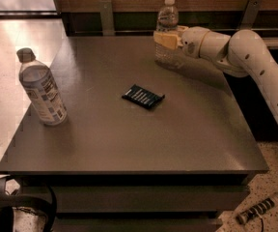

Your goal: Move water bottle near blue plastic bottle

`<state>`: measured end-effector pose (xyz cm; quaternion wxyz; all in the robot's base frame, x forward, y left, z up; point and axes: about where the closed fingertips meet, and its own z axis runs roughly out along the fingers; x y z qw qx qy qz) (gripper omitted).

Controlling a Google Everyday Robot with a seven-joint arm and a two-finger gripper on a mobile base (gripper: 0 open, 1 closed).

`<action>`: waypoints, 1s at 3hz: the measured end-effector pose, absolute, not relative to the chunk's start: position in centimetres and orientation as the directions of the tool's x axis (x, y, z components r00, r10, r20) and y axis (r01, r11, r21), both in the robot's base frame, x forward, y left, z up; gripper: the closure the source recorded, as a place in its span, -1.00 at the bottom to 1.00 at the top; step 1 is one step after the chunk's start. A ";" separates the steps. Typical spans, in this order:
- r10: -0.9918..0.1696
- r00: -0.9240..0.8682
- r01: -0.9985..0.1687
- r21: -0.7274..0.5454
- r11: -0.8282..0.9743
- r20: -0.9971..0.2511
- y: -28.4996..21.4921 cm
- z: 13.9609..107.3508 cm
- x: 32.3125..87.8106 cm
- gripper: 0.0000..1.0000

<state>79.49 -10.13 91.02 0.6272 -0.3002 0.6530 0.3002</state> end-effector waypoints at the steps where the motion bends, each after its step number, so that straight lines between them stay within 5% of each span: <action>1: -0.008 -0.028 -0.759 0.016 0.651 -1.000 -10.0 94.0 77.7 1.00; 3: 0.010 0.002 -0.757 0.005 0.653 -1.000 -7.5 97.7 70.0 1.00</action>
Offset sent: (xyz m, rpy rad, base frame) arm -0.1069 0.0217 0.0769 0.0421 -0.0245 -0.0323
